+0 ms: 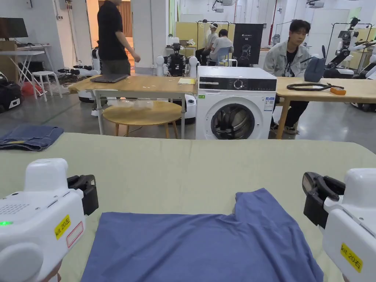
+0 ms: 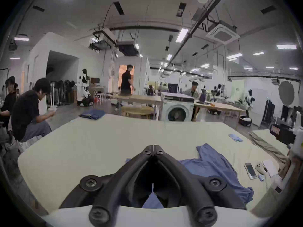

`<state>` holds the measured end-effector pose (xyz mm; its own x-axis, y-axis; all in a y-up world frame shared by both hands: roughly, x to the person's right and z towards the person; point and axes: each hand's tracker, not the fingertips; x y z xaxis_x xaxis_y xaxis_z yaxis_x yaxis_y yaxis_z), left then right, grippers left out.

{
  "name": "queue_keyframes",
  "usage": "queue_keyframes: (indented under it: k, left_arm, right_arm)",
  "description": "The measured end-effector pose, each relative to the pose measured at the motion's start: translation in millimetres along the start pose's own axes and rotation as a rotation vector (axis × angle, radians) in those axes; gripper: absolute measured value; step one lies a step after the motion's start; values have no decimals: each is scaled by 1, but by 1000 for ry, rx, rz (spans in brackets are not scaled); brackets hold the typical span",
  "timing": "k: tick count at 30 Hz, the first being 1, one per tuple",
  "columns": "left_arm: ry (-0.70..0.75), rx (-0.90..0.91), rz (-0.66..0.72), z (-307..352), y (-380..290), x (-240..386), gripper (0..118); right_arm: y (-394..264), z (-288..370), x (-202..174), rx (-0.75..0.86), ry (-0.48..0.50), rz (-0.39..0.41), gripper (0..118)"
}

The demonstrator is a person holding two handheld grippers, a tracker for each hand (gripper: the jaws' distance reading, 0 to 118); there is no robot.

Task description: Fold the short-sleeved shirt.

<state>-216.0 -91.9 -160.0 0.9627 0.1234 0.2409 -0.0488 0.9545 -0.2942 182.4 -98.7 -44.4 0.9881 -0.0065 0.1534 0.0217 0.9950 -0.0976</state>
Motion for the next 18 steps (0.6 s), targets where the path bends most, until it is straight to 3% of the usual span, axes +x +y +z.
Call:
queue_keyframes:
  k: [5, 6, 7, 8, 9, 14, 17, 18]
  left_arm:
    - [43, -184, 62, -119, 2, -31, 0]
    - [51, -252, 55, -145, 2, -35, 20]
    - [64, -316, 44, -171, 2, -40, 74]
    - [83, -413, 43, -206, -1, -46, 111]
    - [102, -545, 53, -239, -8, -53, 118]
    - [214, -654, 92, -328, -49, -74, 116]
    - [246, -729, 136, -362, -81, -87, 112]
    - [251, -754, 146, -364, -93, -88, 104]
  right_arm:
    - [-17, -43, 5, -69, -7, -25, 0]
    - [-22, -55, 7, -84, -16, -21, 0]
    - [-27, -66, 9, -99, -18, -25, 0]
    - [-33, -79, 12, -113, -23, -30, 0]
    - [-36, -87, 15, -131, -30, -37, 0]
    - [-70, -138, 28, -220, -64, -62, 0]
    - [-90, -158, 35, -268, -77, -84, 0]
    - [-96, -163, 37, -284, -80, -89, 0]
